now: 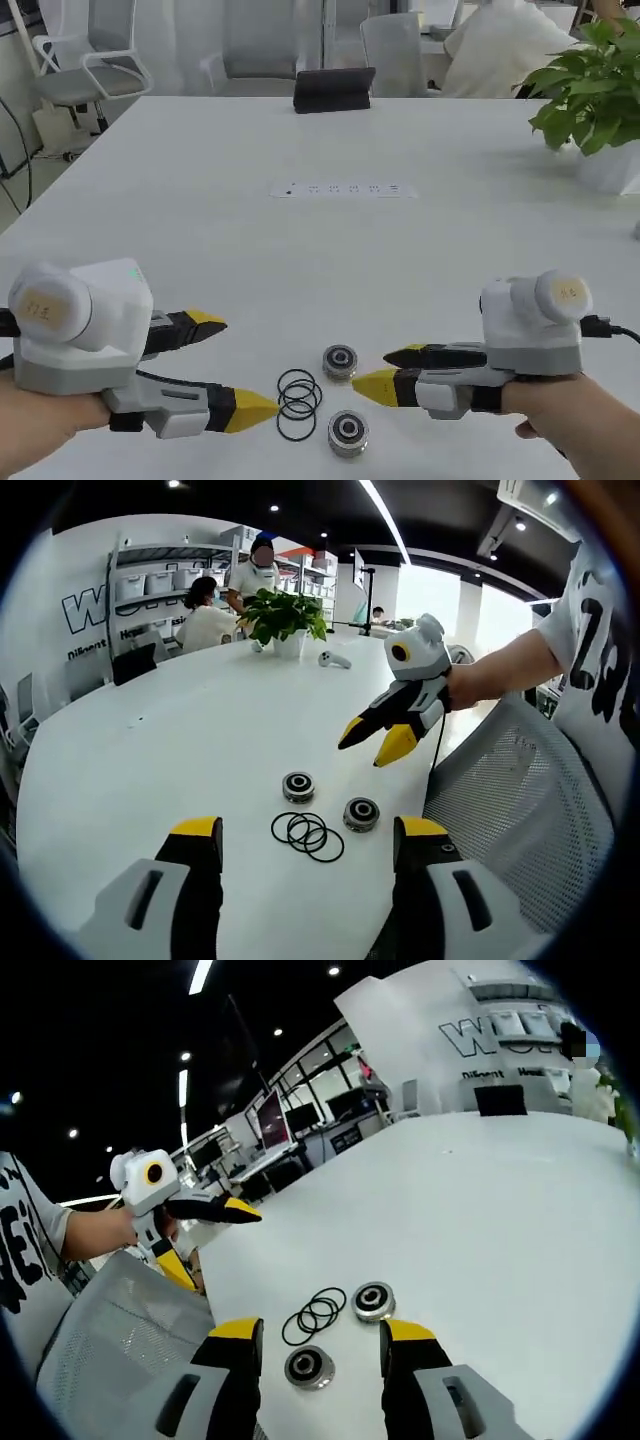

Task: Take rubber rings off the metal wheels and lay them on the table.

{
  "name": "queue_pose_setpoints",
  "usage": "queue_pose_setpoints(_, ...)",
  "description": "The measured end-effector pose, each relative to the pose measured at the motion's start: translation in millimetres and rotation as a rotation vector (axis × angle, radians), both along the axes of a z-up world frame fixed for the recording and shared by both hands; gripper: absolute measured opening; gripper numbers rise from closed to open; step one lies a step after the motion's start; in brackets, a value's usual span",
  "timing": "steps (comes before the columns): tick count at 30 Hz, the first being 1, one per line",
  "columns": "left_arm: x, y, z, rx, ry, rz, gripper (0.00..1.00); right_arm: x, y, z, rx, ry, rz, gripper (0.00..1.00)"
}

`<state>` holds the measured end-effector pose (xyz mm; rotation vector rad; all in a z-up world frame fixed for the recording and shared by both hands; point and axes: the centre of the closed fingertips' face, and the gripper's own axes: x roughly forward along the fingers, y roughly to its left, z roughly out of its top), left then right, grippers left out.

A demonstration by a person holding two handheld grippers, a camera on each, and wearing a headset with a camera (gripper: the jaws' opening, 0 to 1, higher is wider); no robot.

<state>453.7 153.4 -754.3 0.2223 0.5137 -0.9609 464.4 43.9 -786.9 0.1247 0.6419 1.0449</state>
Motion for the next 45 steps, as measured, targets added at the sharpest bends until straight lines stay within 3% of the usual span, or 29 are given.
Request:
queue_pose_setpoints(7, -5.2, 0.7, 5.2, -0.023, -0.002, 0.018, 0.68, -9.6, -8.6, 4.3, -0.055, -0.092, 0.031, 0.61)
queue_pose_setpoints(11, -7.6, 1.9, 5.8, -0.026, 0.001, 0.028, 0.68, -16.2, -15.3, 6.5, -0.099, -0.142, 0.054, 0.62)
queue_pose_setpoints(25, -19.5, 1.1, 14.5, -0.034, -0.017, 0.037, 0.71, -26.3, -44.6, 19.5, -0.152, -0.264, 0.041, 0.73)
queue_pose_setpoints(32, -23.3, 3.7, 14.3, -0.048, -0.022, 0.051, 0.72, -32.9, -54.3, 22.8, -0.153, -0.277, 0.031, 0.74)
queue_pose_setpoints(45, -30.3, 13.0, 14.4, -0.029, -0.038, 0.074, 0.74, -37.9, -62.0, 20.3, -0.177, -0.286, 0.029, 0.75)
